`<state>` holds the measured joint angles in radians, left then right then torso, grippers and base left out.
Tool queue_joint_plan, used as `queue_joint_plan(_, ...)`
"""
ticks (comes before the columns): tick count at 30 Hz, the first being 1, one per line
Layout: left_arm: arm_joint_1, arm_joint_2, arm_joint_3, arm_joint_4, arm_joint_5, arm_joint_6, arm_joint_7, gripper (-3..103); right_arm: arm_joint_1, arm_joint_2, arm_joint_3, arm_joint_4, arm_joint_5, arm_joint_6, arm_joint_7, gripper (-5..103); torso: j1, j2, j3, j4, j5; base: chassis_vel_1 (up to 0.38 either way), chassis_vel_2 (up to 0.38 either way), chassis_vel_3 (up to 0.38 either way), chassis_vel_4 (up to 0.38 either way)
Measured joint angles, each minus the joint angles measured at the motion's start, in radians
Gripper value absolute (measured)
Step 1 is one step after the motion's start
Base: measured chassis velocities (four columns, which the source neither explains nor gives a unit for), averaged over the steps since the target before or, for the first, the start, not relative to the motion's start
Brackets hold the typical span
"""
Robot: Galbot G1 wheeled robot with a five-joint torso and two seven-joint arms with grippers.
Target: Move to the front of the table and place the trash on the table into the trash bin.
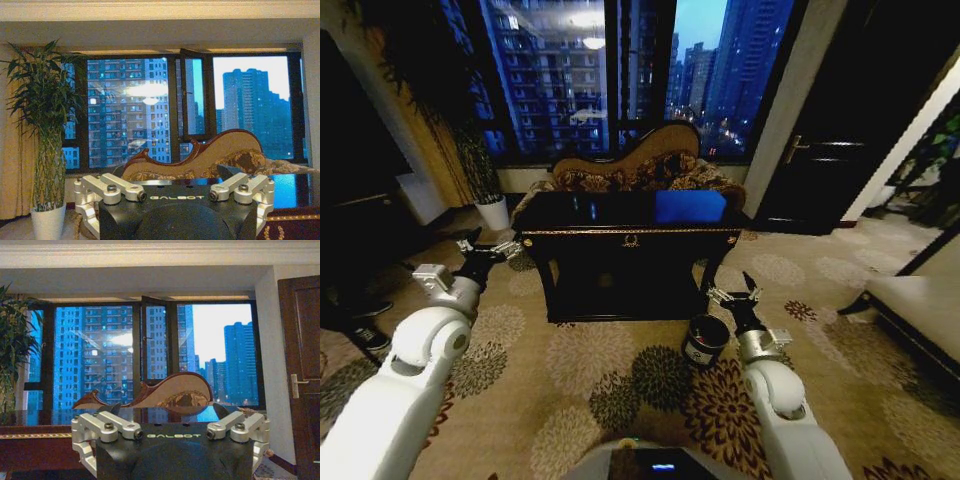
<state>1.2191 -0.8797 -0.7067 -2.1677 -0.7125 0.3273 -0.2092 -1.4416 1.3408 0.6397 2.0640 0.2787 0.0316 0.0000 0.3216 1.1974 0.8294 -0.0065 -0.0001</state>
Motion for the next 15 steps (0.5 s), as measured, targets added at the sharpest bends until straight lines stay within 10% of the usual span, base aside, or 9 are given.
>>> queue_joint_plan(15, -0.002, 0.001, -0.001, 0.018, 0.001, -0.007, 0.014, 100, 0.010, 0.001, 0.001, -0.003, 0.000, -0.002, 0.000, 100, 0.000, 0.000, 0.000, -0.0001, 0.0000, 0.160, -0.152, -0.155, 0.151)
